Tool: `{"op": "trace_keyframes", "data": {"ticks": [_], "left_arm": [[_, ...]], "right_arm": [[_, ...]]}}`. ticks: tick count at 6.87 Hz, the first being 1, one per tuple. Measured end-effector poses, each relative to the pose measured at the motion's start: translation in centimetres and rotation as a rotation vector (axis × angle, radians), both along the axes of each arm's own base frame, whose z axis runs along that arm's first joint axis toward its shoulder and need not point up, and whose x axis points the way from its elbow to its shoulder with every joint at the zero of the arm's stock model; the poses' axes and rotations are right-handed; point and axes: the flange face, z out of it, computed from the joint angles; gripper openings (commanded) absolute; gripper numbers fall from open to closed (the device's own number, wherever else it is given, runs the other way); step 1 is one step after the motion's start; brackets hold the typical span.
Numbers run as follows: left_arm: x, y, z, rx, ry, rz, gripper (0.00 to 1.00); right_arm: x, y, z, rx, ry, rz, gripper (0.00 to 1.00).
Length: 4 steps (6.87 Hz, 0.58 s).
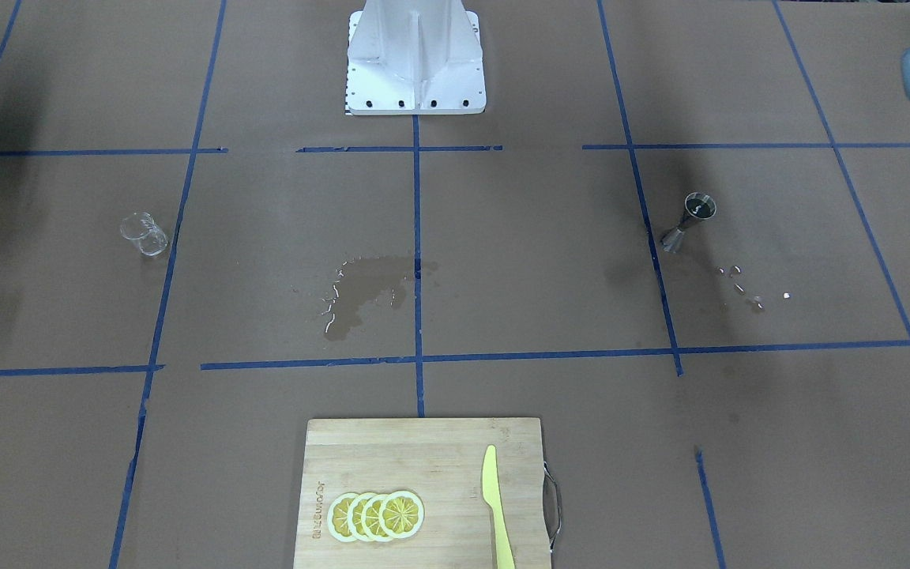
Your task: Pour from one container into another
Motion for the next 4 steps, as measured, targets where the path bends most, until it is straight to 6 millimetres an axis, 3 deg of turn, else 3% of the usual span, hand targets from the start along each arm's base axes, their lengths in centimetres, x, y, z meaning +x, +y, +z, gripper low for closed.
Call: {"op": "trace_keyframes", "data": {"ticks": [2,4], "left_arm": [[-1.5,-0.2,-1.4,-0.120,0.005,0.008,1.00],[-1.9,1.3,-1.1,-0.226,0.057,0.027,1.00]], "right_arm": [[2.4,-2.0,-0.9,-0.022,-0.006,-0.035,1.00],[3.5,-2.8,-3.8,-0.022,0.041,-0.135,1.00]]}}
